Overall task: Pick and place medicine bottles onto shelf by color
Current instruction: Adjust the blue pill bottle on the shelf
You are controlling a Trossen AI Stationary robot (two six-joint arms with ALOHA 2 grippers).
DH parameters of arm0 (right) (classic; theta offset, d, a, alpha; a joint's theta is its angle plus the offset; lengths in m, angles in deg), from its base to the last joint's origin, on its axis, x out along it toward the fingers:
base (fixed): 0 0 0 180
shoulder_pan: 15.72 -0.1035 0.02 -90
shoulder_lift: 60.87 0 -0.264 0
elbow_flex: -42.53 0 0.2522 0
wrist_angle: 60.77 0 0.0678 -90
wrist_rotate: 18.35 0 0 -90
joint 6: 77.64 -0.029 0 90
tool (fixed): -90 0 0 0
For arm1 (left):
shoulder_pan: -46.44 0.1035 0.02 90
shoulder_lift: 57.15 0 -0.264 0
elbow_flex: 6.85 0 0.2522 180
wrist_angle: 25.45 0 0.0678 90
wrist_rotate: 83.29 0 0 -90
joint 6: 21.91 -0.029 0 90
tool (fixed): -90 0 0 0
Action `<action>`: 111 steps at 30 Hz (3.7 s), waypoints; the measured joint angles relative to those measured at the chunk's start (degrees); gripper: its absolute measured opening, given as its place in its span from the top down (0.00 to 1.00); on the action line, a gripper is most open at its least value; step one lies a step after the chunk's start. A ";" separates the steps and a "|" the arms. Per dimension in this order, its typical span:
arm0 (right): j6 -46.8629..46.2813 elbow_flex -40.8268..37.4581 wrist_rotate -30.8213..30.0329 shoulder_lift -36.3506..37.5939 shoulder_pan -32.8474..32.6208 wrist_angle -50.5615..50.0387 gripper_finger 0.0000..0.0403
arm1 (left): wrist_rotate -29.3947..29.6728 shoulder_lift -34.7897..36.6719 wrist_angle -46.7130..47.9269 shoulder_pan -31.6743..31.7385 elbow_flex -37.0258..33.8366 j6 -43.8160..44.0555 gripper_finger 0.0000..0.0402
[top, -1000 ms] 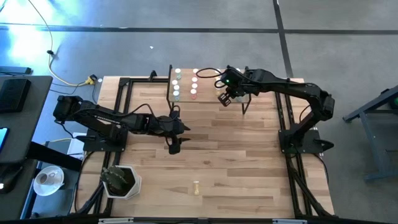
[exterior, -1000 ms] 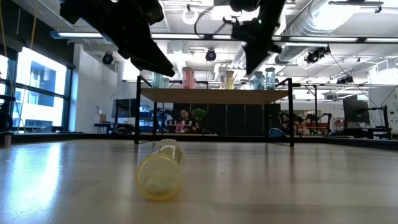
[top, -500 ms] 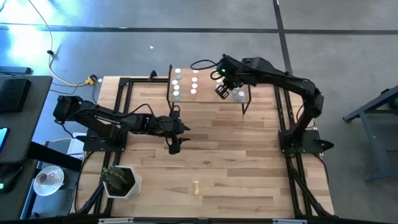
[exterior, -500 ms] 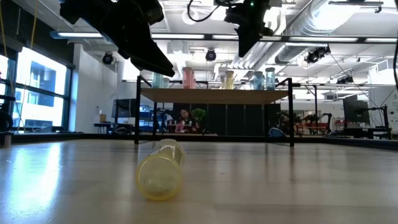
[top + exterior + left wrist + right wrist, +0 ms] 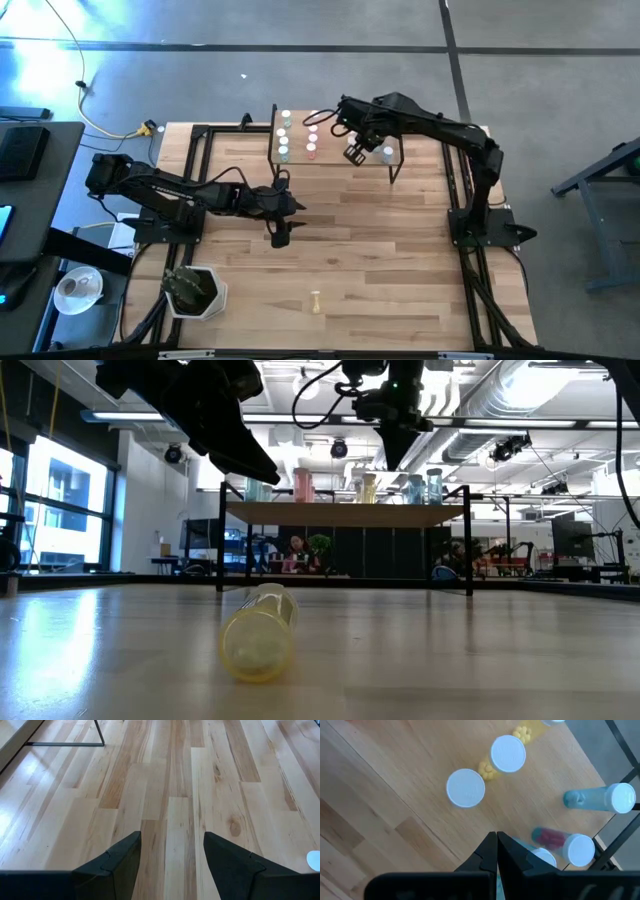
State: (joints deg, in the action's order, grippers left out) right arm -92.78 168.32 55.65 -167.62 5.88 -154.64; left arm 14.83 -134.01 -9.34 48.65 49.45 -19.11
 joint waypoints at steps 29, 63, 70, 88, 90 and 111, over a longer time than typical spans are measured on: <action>-2.60 -3.22 0.12 -0.20 0.55 0.67 1.00 | -0.02 0.00 -0.02 0.00 -0.02 0.02 0.48; -7.56 -3.24 -3.43 -0.18 0.92 -4.65 1.00 | -0.04 0.00 -0.02 -0.02 -0.02 1.53 0.49; -7.99 -3.24 -3.44 -0.18 0.92 -5.20 1.00 | -0.04 0.00 -0.02 -0.01 -0.02 1.51 0.48; -4.47 -3.18 -2.86 -0.10 1.66 -0.27 1.00 | -0.04 0.00 -0.02 0.00 -0.02 1.53 0.48; -4.50 -3.18 -2.84 -0.10 1.75 -0.32 1.00 | -0.04 0.00 -0.02 -0.01 -0.02 1.52 0.48; -7.37 -3.08 -3.09 -0.10 1.47 -5.20 1.00 | -0.03 0.00 -0.02 -0.01 -0.02 1.52 0.48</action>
State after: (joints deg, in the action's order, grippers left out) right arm -100.15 165.24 52.56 -167.72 7.35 -159.84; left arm 14.80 -134.01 -9.36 48.64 49.43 -17.58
